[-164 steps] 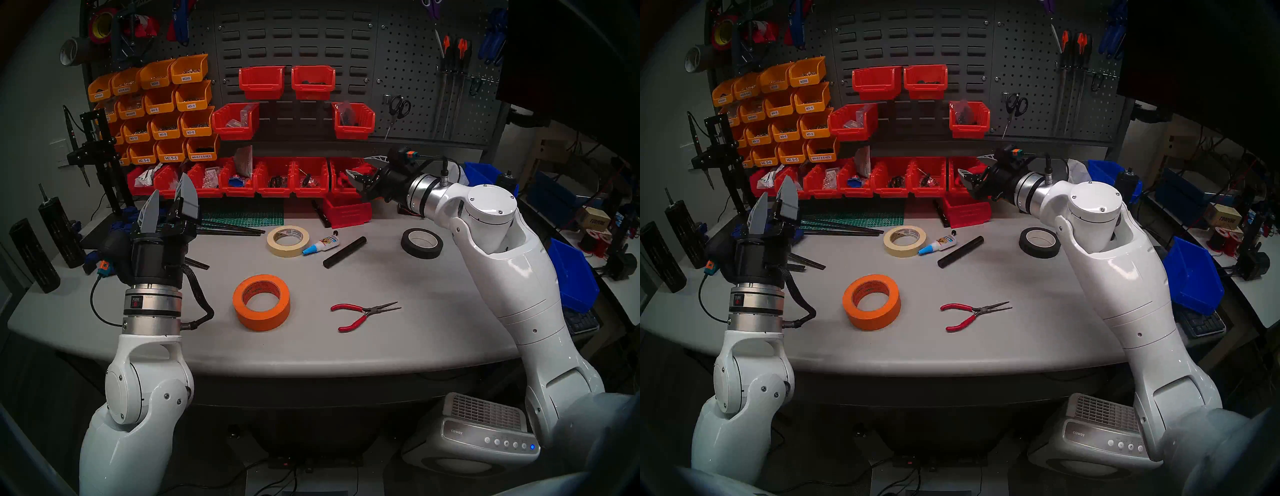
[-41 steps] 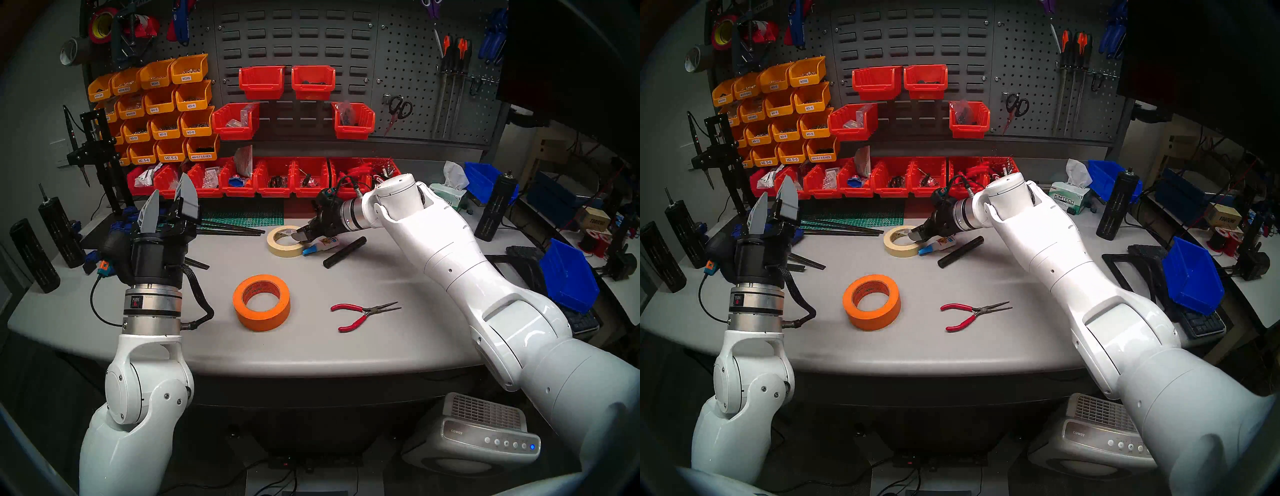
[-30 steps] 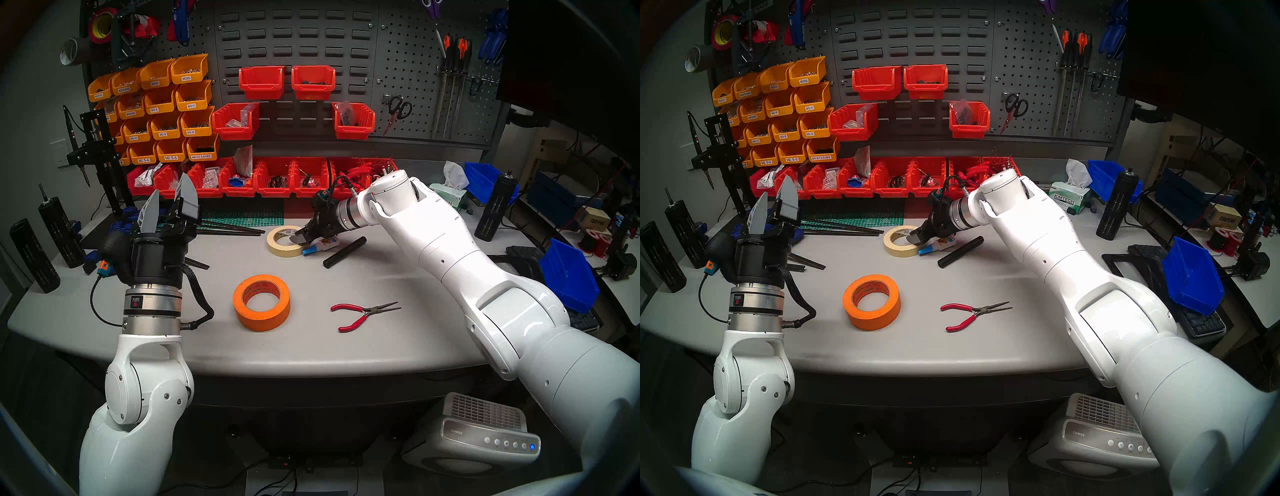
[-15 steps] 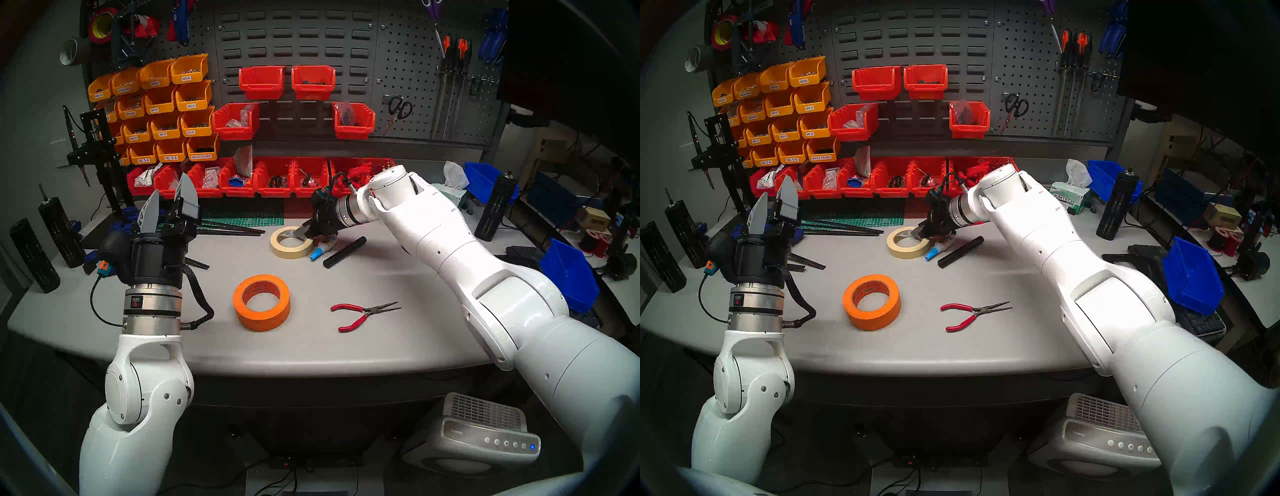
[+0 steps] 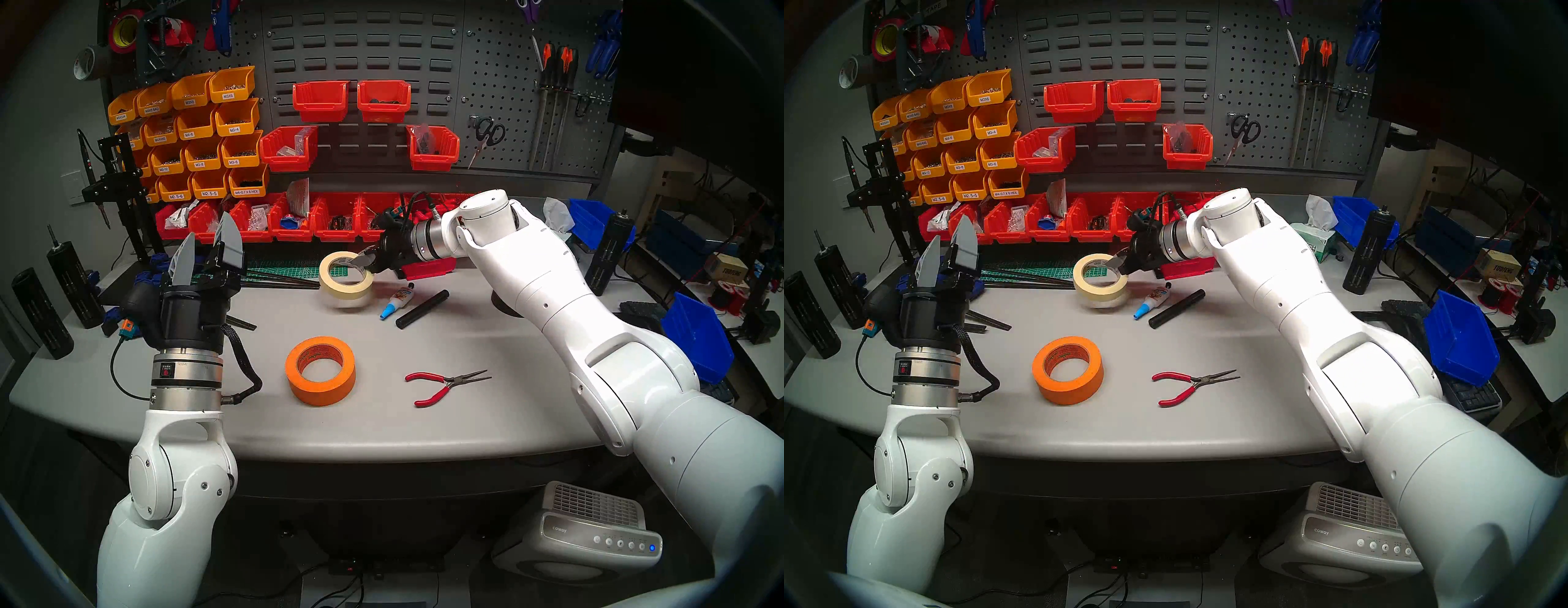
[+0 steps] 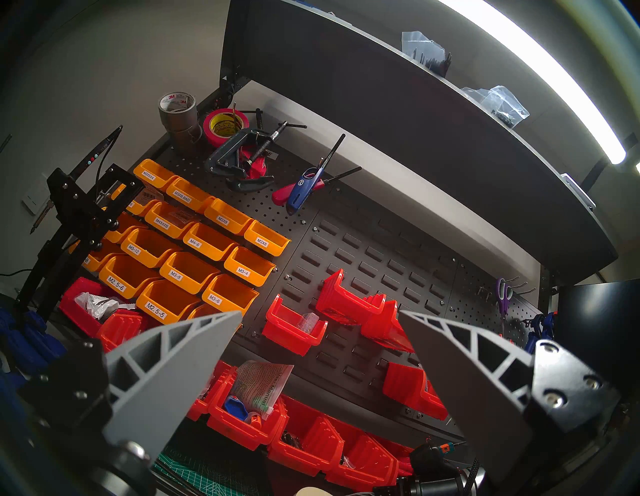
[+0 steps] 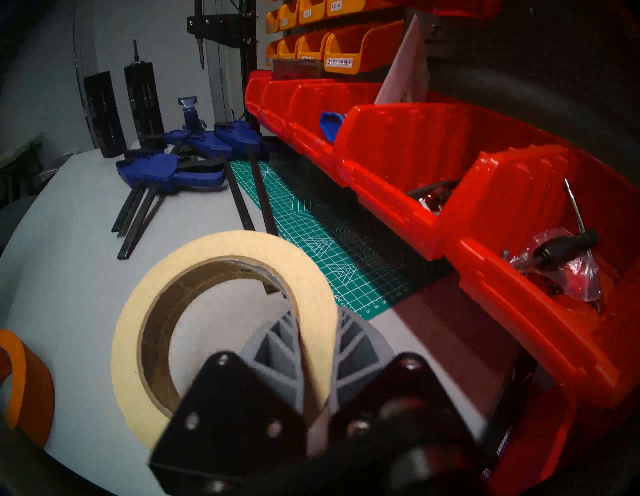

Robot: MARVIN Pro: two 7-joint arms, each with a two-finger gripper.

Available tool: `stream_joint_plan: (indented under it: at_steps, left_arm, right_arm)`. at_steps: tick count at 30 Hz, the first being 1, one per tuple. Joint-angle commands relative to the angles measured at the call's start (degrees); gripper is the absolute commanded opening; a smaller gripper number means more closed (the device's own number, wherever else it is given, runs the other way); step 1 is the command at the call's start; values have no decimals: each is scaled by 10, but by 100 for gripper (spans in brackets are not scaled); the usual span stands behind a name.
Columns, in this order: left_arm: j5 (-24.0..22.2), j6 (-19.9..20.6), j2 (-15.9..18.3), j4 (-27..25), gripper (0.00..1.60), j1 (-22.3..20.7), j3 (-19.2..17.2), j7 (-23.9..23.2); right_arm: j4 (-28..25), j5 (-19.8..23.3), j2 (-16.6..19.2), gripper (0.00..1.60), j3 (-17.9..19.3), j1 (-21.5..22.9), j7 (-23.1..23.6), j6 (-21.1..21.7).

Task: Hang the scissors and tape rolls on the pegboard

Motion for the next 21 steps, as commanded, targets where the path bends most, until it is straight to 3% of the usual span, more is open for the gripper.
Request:
stream_joint_plan:
  at_steps: [1,10,21]
  left_arm:
    - [0,-5,-1,-16,160,-6,-1,-2]
    - [0,-4,0,-14,160,-7,-1,-2]
    - [0,-4,0,-13,160,-7,-1,-2]
  right_arm:
    - [-58,22,26,0,43,-2,-2,-28]
    - [-133,28,66,0,88,-23,-24,-57]
    - [-185,41,95,0,142,-56,-45,-98]
